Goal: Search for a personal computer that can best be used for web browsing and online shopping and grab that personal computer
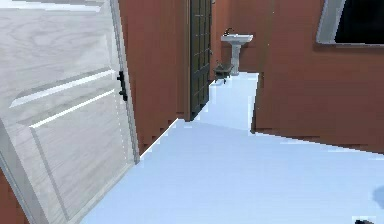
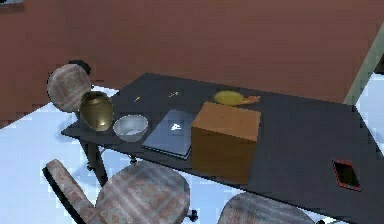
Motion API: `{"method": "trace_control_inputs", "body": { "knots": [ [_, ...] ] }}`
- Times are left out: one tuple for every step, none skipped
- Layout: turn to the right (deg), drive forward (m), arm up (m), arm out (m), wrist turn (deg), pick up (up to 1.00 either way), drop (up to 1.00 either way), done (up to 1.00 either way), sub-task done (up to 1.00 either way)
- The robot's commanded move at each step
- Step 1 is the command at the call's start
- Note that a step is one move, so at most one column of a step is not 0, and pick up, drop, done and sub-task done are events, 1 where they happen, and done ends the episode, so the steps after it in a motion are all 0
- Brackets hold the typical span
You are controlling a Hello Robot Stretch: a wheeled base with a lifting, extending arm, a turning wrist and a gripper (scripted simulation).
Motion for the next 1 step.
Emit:
{"method": "trace_control_inputs", "body": {
  "knots": [
    [0.0,0.0,0.5,0.0,0.0,0.0,0.0,0.0,0.0]
  ]
}}
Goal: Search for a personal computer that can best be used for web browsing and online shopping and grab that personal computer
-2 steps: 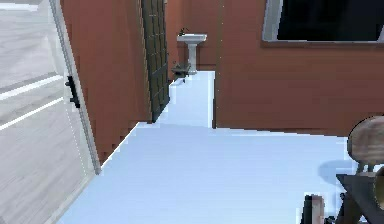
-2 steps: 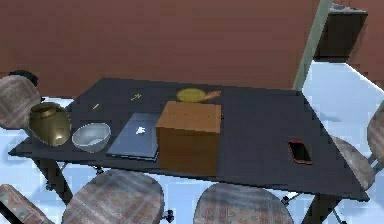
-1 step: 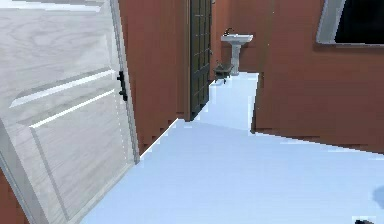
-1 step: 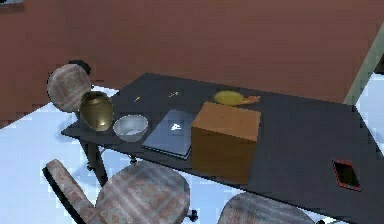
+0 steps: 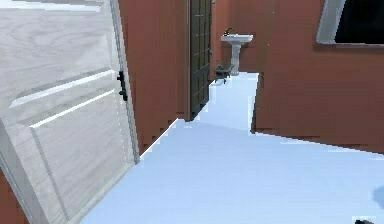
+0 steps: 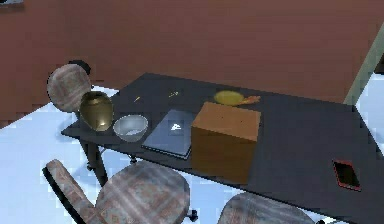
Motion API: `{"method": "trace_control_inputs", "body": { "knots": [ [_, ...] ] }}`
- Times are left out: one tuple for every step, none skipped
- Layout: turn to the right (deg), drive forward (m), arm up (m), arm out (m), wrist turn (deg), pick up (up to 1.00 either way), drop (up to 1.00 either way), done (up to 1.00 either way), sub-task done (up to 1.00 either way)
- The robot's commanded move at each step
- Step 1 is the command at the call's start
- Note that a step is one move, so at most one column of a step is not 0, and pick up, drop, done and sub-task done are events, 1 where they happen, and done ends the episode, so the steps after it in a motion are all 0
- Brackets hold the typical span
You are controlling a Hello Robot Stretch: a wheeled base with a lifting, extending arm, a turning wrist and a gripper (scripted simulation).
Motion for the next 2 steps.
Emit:
{"method": "trace_control_inputs", "body": {
  "knots": [
    [0.0,0.0,0.24,0.0,0.0,0.0,0.0,0.0,0.0],
    [0.0,0.0,0.0,0.44,0.0,0.0,0.0,0.0,0.0]
  ]
}}
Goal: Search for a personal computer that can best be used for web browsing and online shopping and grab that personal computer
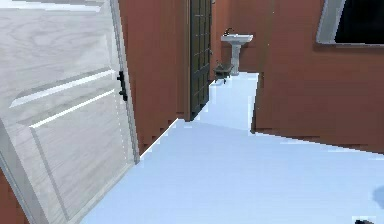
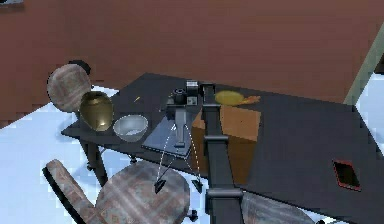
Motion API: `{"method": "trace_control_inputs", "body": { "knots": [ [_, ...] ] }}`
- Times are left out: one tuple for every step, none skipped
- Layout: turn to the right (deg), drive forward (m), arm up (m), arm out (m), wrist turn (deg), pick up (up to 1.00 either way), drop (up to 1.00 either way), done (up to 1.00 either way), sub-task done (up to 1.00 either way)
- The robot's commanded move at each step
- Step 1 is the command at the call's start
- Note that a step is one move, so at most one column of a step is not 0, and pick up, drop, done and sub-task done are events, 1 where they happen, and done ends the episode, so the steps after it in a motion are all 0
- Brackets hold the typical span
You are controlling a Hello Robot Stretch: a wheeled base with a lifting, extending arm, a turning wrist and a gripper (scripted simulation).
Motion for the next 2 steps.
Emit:
{"method": "trace_control_inputs", "body": {
  "knots": [
    [0.0,0.0,0.0,0.0,45.0,0.0,0.0,0.0,0.0],
    [0.0,0.0,0.0,0.0,45.0,0.0,0.0,0.0,0.0]
  ]
}}
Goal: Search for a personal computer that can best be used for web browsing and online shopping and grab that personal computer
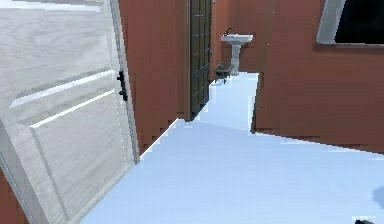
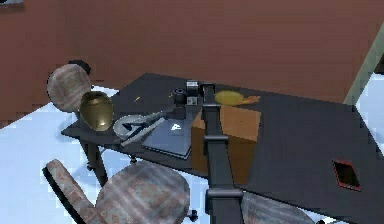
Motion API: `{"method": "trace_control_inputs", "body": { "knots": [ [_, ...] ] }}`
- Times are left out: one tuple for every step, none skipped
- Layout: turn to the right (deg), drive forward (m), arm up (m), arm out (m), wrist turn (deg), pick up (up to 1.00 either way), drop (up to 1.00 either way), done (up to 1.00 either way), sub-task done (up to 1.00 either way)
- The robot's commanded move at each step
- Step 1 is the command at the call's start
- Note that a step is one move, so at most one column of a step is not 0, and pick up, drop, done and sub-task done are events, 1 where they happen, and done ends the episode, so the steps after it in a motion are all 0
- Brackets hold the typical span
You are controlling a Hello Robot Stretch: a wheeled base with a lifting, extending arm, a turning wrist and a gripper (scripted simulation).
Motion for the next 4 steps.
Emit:
{"method": "trace_control_inputs", "body": {
  "knots": [
    [0.0,0.0,0.0,0.0,45.0,0.0,0.0,0.0,0.0],
    [0.0,0.0,0.0,0.0,45.0,0.0,0.0,0.0,0.0],
    [0.0,0.0,-0.3,0.0,0.0,0.0,0.0,0.0,0.0],
    [0.0,0.0,0.1,0.0,0.0,0.0,0.0,0.0,0.0]
  ]
}}
